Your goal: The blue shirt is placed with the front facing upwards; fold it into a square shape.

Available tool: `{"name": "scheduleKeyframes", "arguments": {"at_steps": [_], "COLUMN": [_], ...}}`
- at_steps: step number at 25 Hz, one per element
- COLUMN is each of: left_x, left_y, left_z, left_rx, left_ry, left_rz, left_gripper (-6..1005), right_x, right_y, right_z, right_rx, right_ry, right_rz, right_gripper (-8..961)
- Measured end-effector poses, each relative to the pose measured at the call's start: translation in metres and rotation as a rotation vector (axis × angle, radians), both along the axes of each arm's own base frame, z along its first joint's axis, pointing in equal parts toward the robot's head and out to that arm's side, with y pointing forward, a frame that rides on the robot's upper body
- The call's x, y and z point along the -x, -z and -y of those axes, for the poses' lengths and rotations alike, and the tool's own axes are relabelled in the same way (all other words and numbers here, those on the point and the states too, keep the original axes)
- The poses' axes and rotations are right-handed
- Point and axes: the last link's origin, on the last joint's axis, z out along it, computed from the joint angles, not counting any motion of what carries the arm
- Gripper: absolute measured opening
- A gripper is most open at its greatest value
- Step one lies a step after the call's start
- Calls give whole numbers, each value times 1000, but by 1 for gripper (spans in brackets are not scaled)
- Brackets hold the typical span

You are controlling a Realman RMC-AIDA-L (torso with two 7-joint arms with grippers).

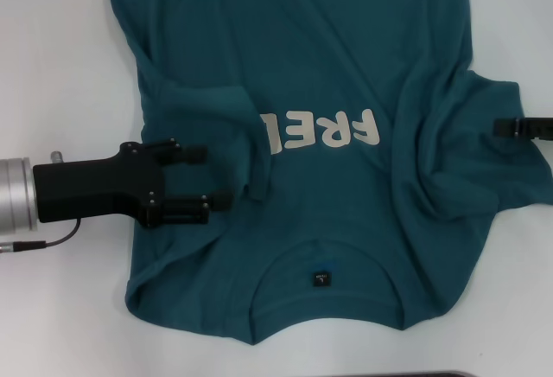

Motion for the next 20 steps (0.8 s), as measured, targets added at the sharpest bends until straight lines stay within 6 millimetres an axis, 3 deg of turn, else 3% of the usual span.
{"name": "scheduleKeyframes", "arguments": {"at_steps": [4,9,20], "left_x": [0,-1,-4], "left_y": [0,0,1], "left_z": [0,-1,-3], "left_rx": [-1,-4,0], "left_ry": [1,3,12], "left_rz": [-1,1,4], "left_gripper": [873,873,873], "right_x": [-1,-1,-5], "right_y": [-1,-1,-3], "right_z": [0,1,3], "right_rx": [-1,-3,-10], "right_ry": [10,15,26], "right_rz": [-3,-3,-4], "right_gripper": [679,438,196]}}
